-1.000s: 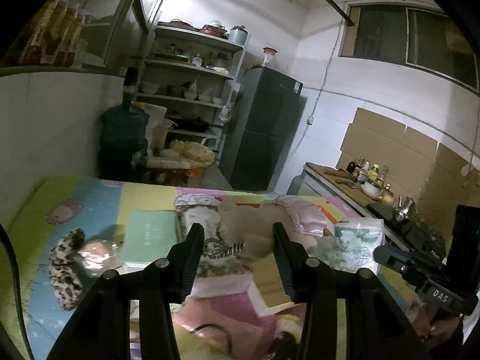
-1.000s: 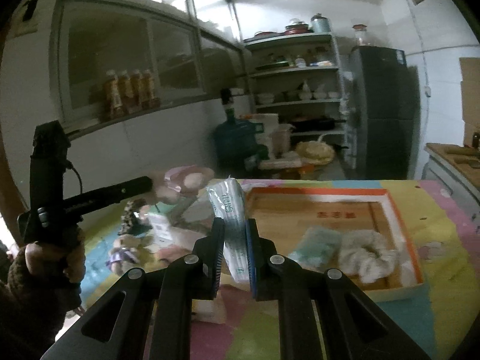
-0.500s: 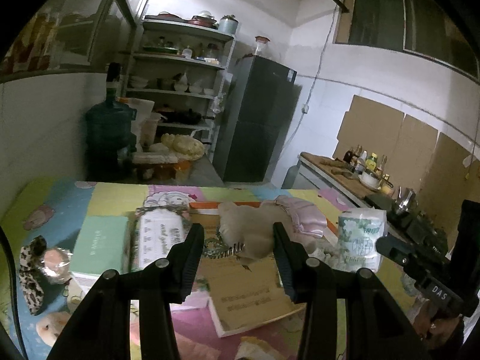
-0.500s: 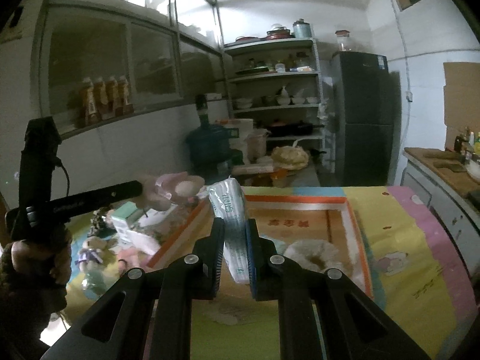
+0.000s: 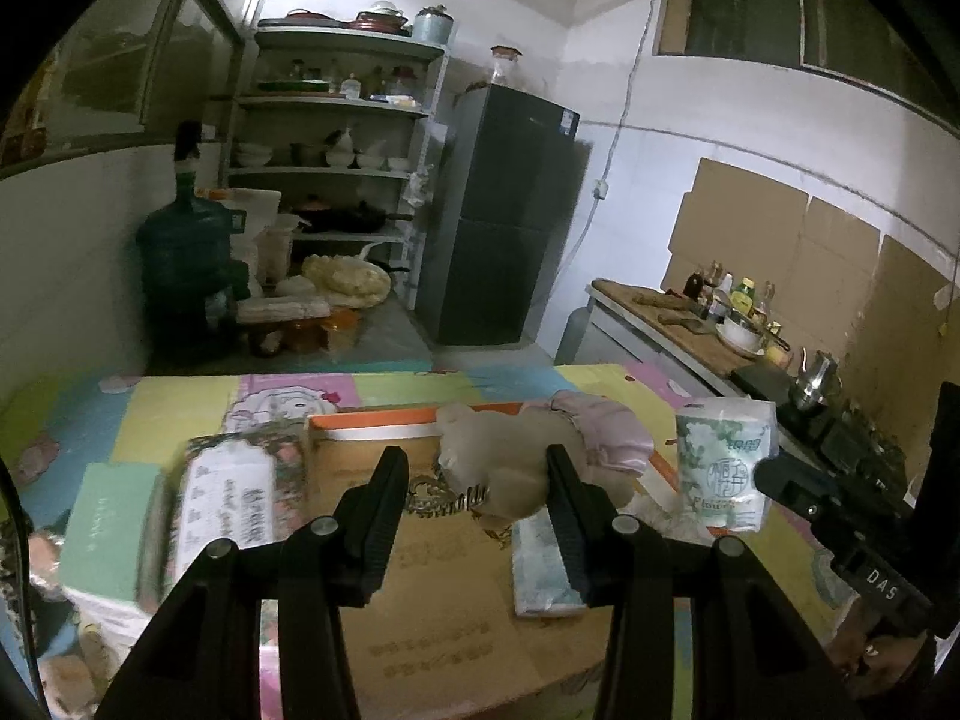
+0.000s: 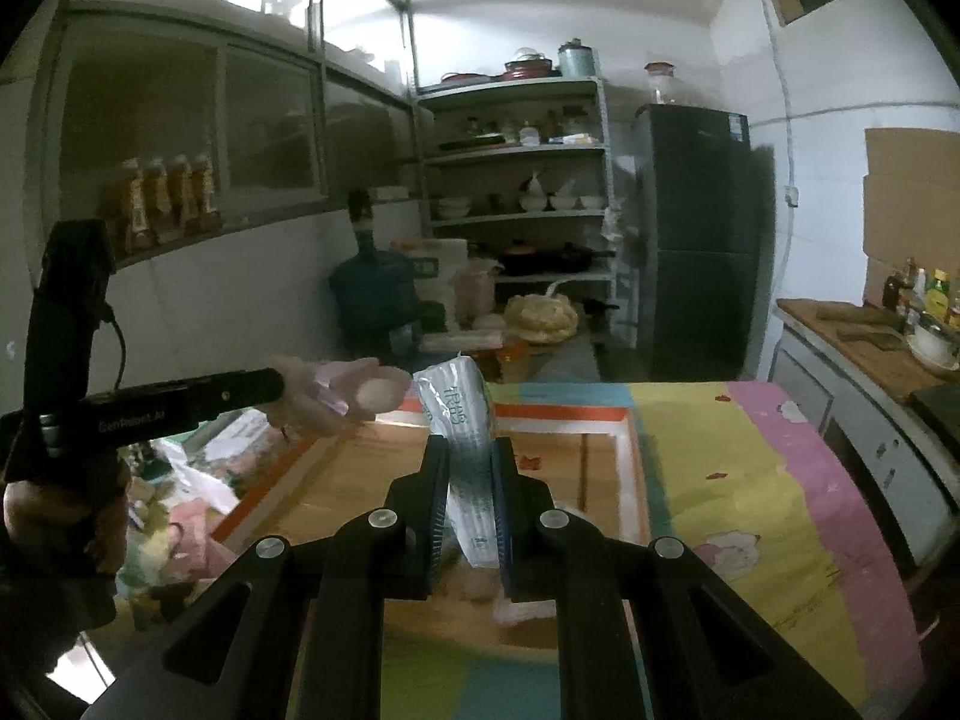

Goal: Organize soft objects
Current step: 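Carry the plush teddy and white packet with both grippers over the tray, then lower both items into the tray and open both grippers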

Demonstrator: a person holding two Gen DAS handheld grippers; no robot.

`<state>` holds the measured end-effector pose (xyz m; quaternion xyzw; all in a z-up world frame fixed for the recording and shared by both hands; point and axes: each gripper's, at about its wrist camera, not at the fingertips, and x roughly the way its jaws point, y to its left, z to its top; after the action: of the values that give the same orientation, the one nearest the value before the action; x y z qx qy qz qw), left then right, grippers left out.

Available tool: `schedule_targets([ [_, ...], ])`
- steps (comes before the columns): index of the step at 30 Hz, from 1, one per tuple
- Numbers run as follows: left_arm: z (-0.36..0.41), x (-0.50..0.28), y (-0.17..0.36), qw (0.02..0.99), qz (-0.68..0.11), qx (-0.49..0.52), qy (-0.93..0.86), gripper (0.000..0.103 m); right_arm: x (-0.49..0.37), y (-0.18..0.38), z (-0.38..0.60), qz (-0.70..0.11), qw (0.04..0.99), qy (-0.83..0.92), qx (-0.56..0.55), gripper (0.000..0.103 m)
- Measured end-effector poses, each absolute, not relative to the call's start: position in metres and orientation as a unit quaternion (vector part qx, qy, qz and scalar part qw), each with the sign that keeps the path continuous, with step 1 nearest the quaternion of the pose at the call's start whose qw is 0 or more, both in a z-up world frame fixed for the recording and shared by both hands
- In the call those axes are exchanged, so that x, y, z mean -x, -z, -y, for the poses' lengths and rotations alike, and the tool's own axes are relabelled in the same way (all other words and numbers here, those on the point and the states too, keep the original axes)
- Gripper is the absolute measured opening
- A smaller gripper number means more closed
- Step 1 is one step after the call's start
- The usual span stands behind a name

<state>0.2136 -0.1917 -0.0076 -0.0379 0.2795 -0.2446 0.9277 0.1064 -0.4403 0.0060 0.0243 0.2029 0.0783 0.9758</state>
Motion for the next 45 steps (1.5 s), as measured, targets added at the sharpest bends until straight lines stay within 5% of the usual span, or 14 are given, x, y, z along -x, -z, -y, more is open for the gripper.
schedule_targets([
  [45,0.281,-0.305,0.077,0.888,-0.411,0.006,0.208,0.046,-0.219,0.045,0.469,-0.327,0.944,0.009,0.042,0.014],
])
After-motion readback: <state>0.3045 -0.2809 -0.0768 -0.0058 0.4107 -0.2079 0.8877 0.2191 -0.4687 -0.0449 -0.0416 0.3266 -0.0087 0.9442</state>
